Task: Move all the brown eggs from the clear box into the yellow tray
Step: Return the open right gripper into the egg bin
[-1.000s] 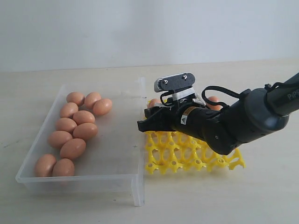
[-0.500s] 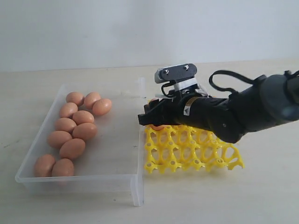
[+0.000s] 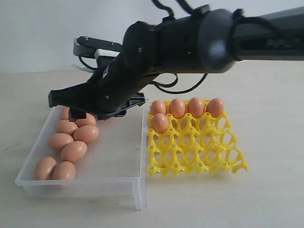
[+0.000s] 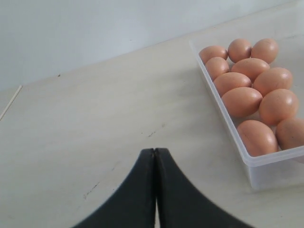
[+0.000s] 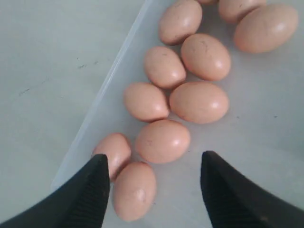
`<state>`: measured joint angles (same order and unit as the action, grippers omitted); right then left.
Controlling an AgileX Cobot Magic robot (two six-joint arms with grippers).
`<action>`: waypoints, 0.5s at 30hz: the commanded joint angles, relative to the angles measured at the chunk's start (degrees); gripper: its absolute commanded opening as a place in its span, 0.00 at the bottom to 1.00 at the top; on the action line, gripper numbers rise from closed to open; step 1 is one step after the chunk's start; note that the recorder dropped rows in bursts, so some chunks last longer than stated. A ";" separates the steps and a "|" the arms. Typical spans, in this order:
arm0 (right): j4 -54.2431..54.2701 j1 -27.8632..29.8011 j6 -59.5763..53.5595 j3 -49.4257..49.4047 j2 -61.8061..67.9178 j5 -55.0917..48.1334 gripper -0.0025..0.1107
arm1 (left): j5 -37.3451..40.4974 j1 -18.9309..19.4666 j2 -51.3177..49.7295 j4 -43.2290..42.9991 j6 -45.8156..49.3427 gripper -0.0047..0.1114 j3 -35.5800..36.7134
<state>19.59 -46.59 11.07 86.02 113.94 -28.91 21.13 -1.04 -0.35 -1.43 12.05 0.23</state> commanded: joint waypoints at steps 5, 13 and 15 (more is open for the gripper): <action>1.03 -0.73 15.90 12.33 11.33 -6.50 0.52 | -0.45 -0.11 0.35 0.00 -0.31 0.04 -0.23; 6.31 -1.50 17.61 13.78 15.35 -9.10 0.52 | -0.45 -0.11 0.35 0.00 -0.31 0.04 -0.23; 6.43 -1.70 18.85 13.78 15.95 -8.78 0.52 | -0.45 -0.11 0.35 0.00 -0.31 0.04 -0.23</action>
<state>25.09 -47.85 28.60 99.20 129.23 -37.84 21.13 -1.04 -0.35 -1.43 12.05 0.23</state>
